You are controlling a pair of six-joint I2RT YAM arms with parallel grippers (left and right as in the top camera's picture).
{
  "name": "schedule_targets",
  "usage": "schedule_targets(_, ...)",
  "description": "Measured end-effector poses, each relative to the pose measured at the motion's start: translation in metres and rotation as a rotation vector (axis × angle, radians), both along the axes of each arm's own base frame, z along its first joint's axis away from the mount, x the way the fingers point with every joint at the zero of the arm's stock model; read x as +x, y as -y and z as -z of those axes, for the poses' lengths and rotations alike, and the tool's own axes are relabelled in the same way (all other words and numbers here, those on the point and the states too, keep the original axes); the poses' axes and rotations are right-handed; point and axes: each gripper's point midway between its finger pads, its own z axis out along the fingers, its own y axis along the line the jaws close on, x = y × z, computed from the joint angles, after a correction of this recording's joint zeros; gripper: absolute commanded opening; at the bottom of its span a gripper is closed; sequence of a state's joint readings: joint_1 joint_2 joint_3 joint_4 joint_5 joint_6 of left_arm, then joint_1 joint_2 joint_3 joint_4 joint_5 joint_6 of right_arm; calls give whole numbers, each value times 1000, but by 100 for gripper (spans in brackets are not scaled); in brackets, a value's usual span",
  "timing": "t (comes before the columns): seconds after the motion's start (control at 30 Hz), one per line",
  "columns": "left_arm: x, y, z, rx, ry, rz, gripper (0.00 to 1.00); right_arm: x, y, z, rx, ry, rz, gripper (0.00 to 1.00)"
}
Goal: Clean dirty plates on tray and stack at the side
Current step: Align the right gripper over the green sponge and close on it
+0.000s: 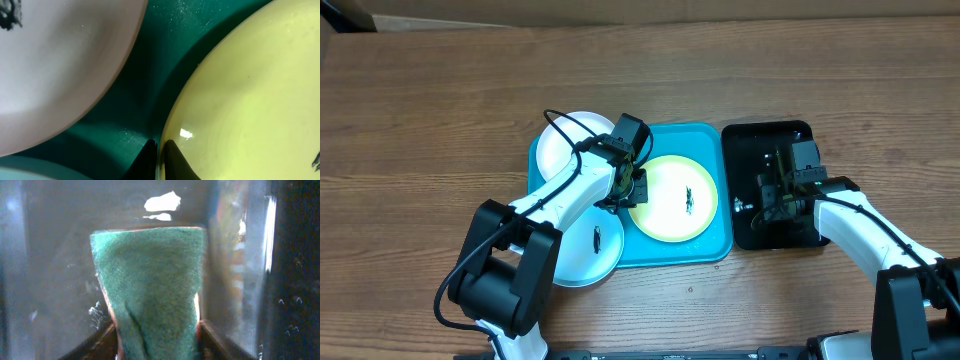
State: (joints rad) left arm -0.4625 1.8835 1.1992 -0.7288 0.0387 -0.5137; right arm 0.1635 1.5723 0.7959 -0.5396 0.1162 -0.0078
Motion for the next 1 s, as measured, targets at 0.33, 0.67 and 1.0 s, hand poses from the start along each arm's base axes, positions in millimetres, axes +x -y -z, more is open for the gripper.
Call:
schedule_targets(0.33,-1,-1,0,5,-3,0,11,-11,-21,-2,112,-67,-46,74)
schedule_targets(0.67,-1,-1,0,7,-2,-1,11,-20,-22,-2,132,-108,-15,69)
schedule_targets(1.0,-1,-1,0,8,-2,-1,11,-10,-23,-4,139,-69,-2,70)
